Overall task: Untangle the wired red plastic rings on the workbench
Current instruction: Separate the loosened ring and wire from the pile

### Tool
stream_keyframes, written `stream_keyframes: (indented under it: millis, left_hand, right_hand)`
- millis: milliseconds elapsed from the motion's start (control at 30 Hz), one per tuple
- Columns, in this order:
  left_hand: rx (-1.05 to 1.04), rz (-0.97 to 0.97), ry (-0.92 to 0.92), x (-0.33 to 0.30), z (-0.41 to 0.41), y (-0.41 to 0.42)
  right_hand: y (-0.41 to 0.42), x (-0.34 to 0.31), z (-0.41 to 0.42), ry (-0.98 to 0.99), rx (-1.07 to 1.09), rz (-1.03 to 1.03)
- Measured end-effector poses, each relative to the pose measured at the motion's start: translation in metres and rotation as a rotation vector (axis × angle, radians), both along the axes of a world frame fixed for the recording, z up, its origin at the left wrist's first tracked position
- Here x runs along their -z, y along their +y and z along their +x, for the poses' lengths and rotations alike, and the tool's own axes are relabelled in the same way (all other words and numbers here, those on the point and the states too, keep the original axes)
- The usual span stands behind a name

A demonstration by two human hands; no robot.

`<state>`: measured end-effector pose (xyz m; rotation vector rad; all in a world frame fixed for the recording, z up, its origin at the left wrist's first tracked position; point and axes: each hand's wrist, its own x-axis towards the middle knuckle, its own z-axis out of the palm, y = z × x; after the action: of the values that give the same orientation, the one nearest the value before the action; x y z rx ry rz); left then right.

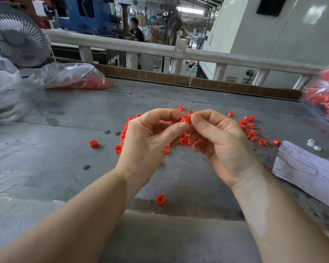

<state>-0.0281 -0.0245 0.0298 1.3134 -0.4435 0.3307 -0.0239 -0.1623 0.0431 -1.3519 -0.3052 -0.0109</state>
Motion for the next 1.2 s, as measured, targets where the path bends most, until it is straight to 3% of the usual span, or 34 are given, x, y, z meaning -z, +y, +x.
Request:
stream_keyframes:
  millis: [233,567,1000,1200]
  left_hand:
    - [-0.039,-0.011,0.012,0.0006,0.0005,0.0005]
    - [-0.03,0.007,-0.015,-0.0015,-0.0019,0.0001]
    - [-0.026,0.045,-0.036,-0.0003,-0.004,0.0008]
    - [0.045,-0.077,0.052,-0.0002,-0.0011,0.0004]
  right_hand:
    - [-0.0018,0.0018,0.0028,-0.283,0.044,-0.057]
    - [-0.0018,0.001,0.0022,-0.497,0.139,-0.251]
    - [-0.0041,0.0017,0.0014,-0.53,0.114,-0.291]
    - [0.001,0.0042,0.0032,-0.497,0.136,-0.193]
